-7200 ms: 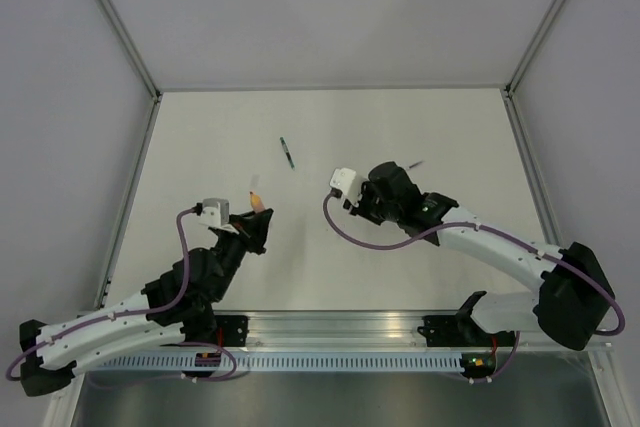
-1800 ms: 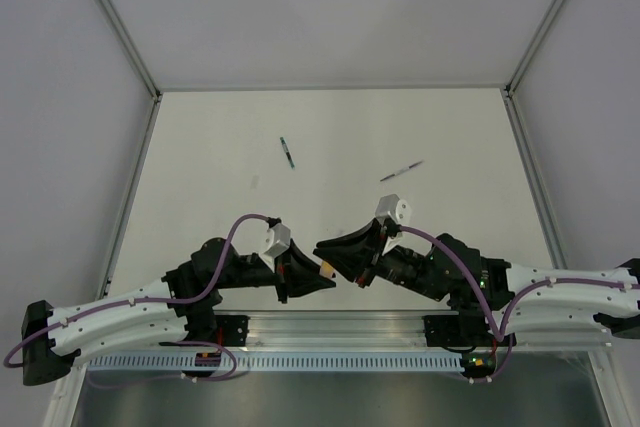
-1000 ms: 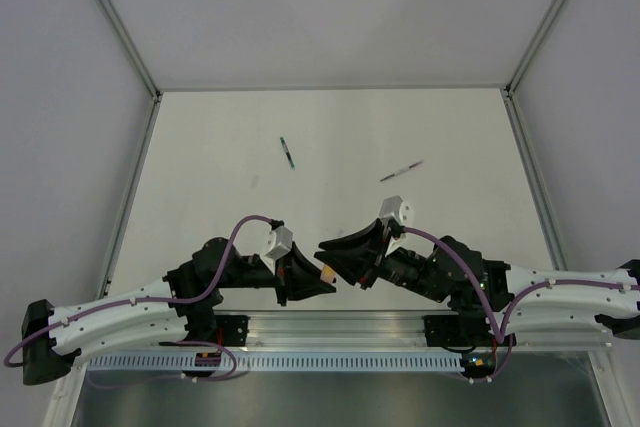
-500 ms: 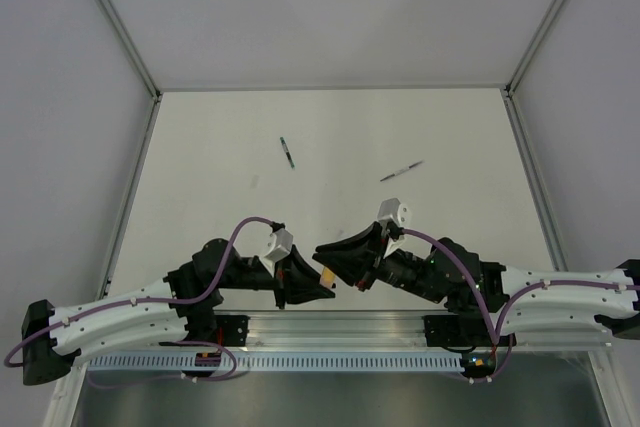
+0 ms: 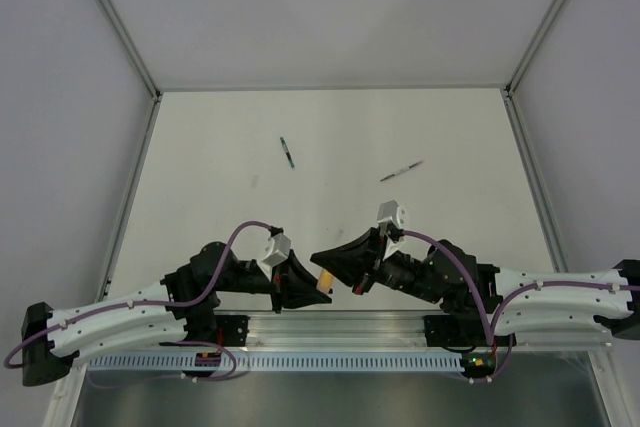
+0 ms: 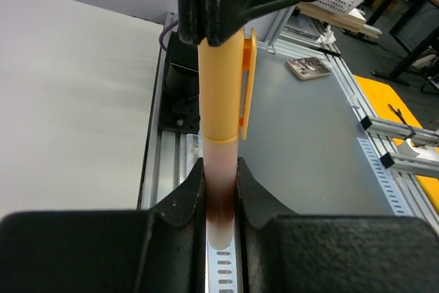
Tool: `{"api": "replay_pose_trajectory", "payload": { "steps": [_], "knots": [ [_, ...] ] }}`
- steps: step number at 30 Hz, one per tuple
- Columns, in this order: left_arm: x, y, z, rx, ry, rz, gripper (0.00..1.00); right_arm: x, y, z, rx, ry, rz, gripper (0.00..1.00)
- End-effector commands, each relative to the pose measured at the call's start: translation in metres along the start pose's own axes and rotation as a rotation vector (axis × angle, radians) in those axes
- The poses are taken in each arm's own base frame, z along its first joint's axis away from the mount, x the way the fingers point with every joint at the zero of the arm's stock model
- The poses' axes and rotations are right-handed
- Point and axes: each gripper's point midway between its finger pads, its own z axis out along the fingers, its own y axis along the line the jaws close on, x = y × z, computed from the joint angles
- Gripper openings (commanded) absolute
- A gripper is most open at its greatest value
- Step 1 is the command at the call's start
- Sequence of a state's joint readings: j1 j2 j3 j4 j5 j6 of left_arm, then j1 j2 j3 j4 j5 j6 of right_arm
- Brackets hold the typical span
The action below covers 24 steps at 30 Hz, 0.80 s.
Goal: Insert the pens into the pen caps
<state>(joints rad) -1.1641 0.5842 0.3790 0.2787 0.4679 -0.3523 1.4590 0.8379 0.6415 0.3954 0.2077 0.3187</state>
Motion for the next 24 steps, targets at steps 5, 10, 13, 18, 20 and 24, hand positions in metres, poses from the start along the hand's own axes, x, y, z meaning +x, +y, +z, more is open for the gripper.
{"api": "replay_pose_trajectory", "payload": {
  "steps": [5, 10, 13, 18, 20, 24],
  "knots": [
    [-0.089, -0.006, 0.005, -0.041, -0.257, 0.054, 0.02, 0.094, 0.004, -0.014, -0.083, 0.285, 0.021, 0.00],
    [-0.092, -0.006, 0.009, -0.039, -0.254, 0.054, 0.02, 0.106, 0.007, -0.017, -0.115, 0.310, 0.034, 0.00],
    [-0.097, -0.009, 0.008, -0.028, -0.266, 0.064, 0.02, 0.110, 0.005, -0.020, -0.113, 0.313, 0.042, 0.00],
    [-0.097, -0.011, 0.007, -0.024, -0.257, 0.076, 0.02, 0.100, -0.002, -0.025, -0.085, 0.265, 0.026, 0.00],
    [-0.092, -0.007, 0.008, -0.036, -0.245, 0.077, 0.02, 0.075, -0.001, -0.022, -0.069, 0.204, 0.007, 0.00],
    [-0.082, -0.001, 0.010, -0.049, -0.221, 0.075, 0.02, 0.029, 0.008, -0.023, -0.073, 0.143, -0.031, 0.01]
  ]
}}
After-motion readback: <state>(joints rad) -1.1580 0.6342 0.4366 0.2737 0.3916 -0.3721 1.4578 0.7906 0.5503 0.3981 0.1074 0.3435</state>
